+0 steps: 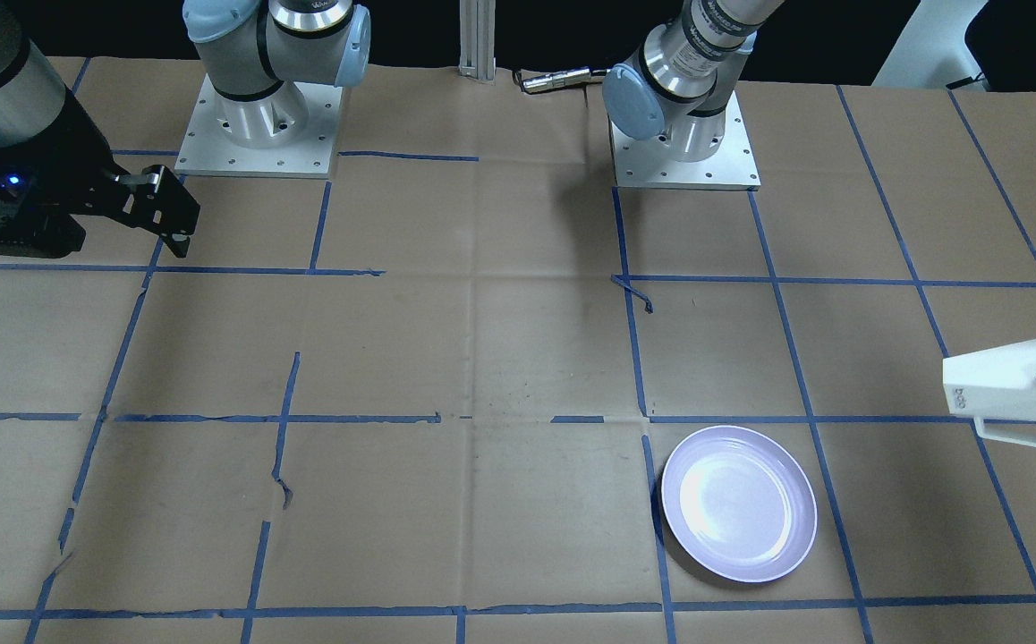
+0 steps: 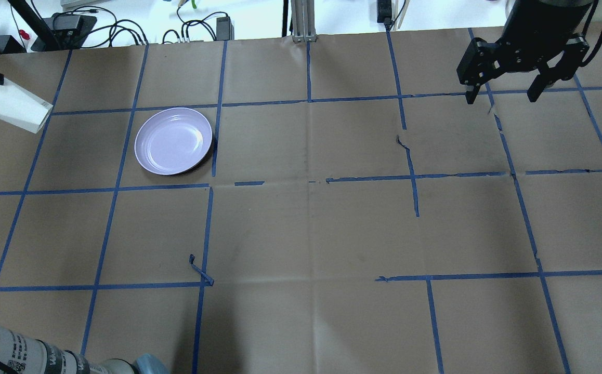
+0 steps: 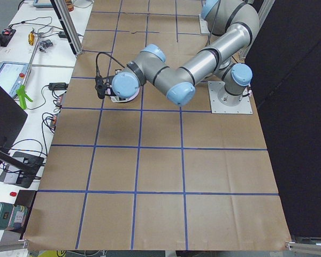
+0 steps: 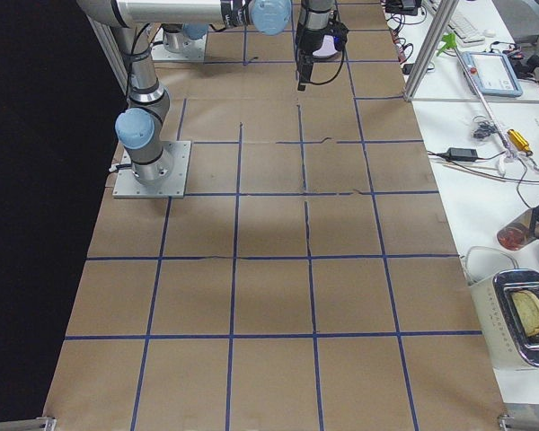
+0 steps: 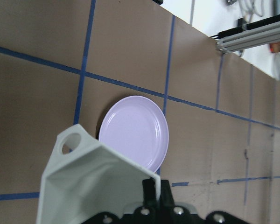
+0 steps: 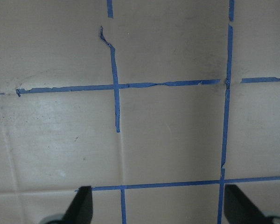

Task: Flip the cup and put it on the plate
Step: 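Lift the mug with the left gripper and rotate it upright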

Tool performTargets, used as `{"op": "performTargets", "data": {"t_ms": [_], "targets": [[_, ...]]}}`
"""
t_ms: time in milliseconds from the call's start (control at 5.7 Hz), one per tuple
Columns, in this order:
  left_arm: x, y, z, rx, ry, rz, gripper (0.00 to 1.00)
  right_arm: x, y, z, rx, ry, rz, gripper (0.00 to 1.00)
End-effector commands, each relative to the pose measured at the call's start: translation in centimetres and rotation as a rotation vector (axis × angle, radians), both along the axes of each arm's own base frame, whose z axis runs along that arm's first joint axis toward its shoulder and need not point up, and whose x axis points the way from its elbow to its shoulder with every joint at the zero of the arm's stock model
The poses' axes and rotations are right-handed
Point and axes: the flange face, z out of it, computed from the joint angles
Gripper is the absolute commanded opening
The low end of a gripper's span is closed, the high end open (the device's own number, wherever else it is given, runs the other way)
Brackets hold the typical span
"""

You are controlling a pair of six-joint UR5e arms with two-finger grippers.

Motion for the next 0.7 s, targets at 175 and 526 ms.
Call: {"op": "performTargets", "data": {"t_ms": [175, 526], "targets": [[-25.1, -5.9, 2.3, -0.019, -0.539, -0.104, 0.00, 0.0, 0.0, 0.0, 0.000, 0.000, 0.000, 1.00], [-33.7, -4.1, -2.8, -0.096, -0.709, -0.127, 0.00, 0.0, 0.0, 0.0, 0.000, 0.000, 0.000, 1.00]]}}
